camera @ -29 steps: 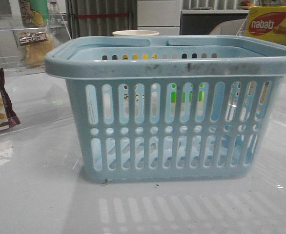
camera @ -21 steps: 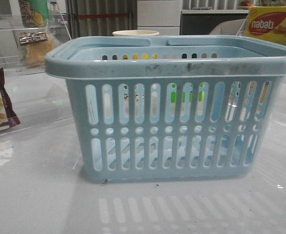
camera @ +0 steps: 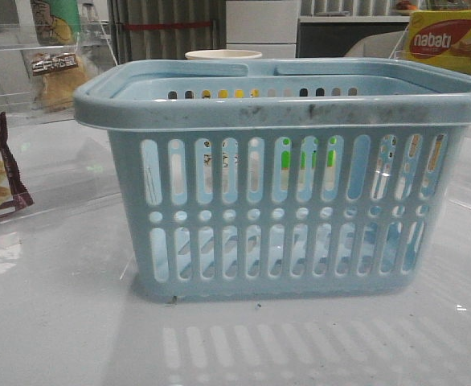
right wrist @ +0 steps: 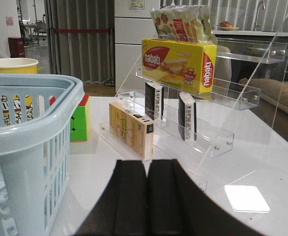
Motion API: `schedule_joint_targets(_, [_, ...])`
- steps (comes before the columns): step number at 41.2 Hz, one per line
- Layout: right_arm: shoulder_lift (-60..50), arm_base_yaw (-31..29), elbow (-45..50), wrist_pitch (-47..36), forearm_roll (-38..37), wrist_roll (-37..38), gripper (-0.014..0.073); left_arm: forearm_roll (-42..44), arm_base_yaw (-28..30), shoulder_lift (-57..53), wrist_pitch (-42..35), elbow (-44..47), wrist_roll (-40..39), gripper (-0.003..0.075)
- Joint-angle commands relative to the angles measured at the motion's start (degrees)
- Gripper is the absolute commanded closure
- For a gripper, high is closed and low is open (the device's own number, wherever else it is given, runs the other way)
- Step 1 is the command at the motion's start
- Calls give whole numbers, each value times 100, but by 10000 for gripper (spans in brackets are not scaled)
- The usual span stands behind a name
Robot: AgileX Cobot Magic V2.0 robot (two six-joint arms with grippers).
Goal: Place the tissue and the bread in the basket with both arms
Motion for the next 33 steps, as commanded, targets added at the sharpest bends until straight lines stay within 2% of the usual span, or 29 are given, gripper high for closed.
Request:
schedule_joint_targets(1, [-94,-32,8,-526,-36,-65,538,0,18,-99,-502,-5,-41,629])
schedule_joint_targets(11, [-94,-32,2,-696,-36,-65,538,0,18,-99,-935,-18,-41,629])
schedule_joint_targets(17, [-94,-14,-427,-568,-36,-65,538,0,18,-99,-1110,-351,-41,629])
schedule_joint_targets(25, [-34,-14,-1491,155,-36,-65,538,0,18,-62,-293,-1432,-41,629])
schedule_joint_targets(33, [530,-14,-2651,903,-36,-65,538,0,18,373,484,-2703,-41,629])
